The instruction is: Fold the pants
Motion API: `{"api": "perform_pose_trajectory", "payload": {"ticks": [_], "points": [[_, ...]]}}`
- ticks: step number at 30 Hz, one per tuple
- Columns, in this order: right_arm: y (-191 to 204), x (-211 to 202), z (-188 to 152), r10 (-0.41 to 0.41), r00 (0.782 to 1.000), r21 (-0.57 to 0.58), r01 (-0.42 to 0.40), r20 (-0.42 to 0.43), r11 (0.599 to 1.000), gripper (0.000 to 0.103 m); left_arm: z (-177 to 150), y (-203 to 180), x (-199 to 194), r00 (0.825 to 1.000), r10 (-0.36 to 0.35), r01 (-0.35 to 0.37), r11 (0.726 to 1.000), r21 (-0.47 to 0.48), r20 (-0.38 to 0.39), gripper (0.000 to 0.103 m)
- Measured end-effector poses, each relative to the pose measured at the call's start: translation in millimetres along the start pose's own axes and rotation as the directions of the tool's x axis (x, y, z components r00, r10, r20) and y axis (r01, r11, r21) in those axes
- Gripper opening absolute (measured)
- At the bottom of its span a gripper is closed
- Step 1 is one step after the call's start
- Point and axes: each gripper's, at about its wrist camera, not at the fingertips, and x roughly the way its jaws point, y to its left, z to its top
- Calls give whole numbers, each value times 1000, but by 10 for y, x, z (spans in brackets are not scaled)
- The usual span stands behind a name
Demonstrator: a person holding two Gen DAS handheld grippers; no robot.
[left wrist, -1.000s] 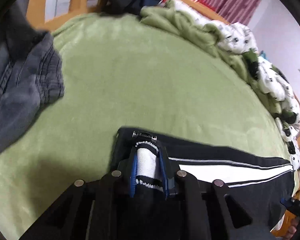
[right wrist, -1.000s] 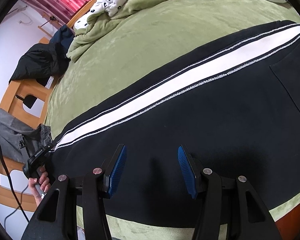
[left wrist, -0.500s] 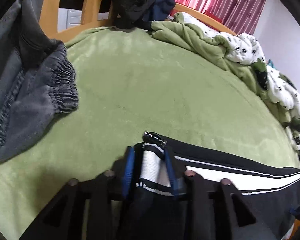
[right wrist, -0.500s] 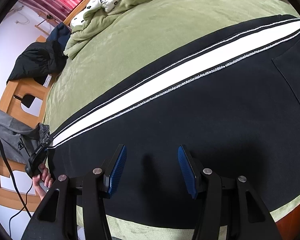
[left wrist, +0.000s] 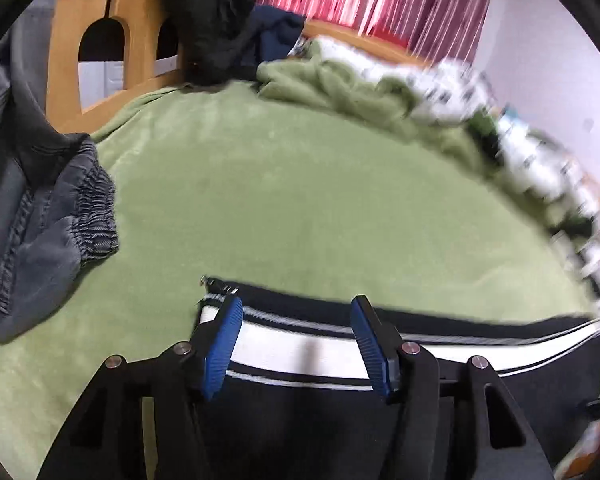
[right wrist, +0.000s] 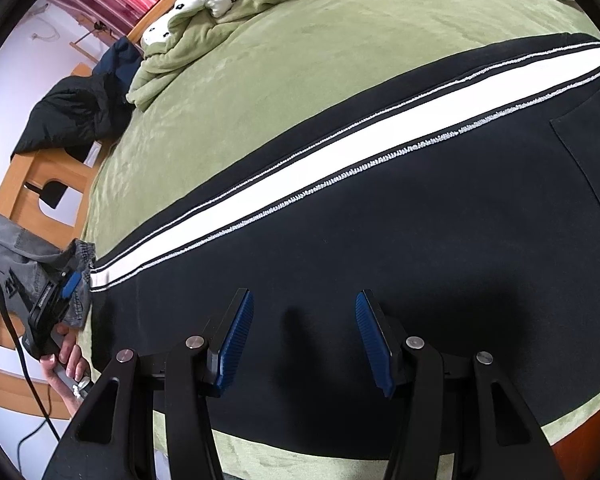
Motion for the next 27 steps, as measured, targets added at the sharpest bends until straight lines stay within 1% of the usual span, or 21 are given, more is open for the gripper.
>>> {"api": "perform_pose_trajectory", "payload": {"ticks": [1,2,4,6,7,8,9,10,11,12,13,16,18,20,23,25,27], "points": [[11,2,-1,-7,1000,-4,7,-1,1000,53,-24,-13,100,999,43,-42,999,17,-23,54],[13,1,-1,-11,1000,-9,11,-1,1000,53,-58,18,207,997,58,-57,998,23,-54,54],[10,-14,36,-2,1000,-21,3,7,1000,53,-91,96,287,996,39,-39,999,8,-81,53],[-11,-34,121,-7,1000,-41,8,27,999,53,-83,118,234,997,22,-21,1000,7,-74,54],[-23,-55,186,-25,998,-52,28,52,998,53,-71,122,210,997,31,-31,999,12,-77,54],[-46,-73,244,-47,996,-59,52,78,997,53,-56,121,173,995,68,-67,998,17,-70,54],[-64,-89,328,-83,989,-72,92,120,993,53,-45,133,161,992,106,-106,994,15,-65,54],[-78,-89,418,-118,979,-99,136,164,986,53,-43,150,128,989,128,-128,992,5,-69,54],[-95,-68,513,-161,966,-124,189,203,974,53,-47,188,94,992,98,-101,995,-24,-78,54],[-125,-43,593,-187,957,-137,220,223,966,53,-49,236,60,996,36,-42,997,-65,-84,54],[-181,10,702,-201,951,-142,238,234,961,53,-60,268,34,996,-2,-7,995,-102,-88,55],[-344,160,927,-202,953,-127,234,226,964,52,-95,319,-15,996,-33,20,988,-152,-85,55],[-410,211,1006,-205,948,-146,245,246,959,52,-125,338,-9,995,-55,39,984,-172,-89,55],[-454,271,1050,-207,943,-163,254,259,953,52,-152,329,5,995,-48,31,985,-170,-93,55],[-482,420,1076,-213,945,-201,265,247,943,52,-189,259,-13,996,-35,22,989,-144,-87,56],[-454,503,1091,-228,939,-246,292,259,924,52,-196,215,-5,996,-30,20,993,-120,-84,62],[-420,590,1127,-240,936,-287,312,258,906,53,-196,195,64,996,1,-10,994,-104,-89,63]]}}
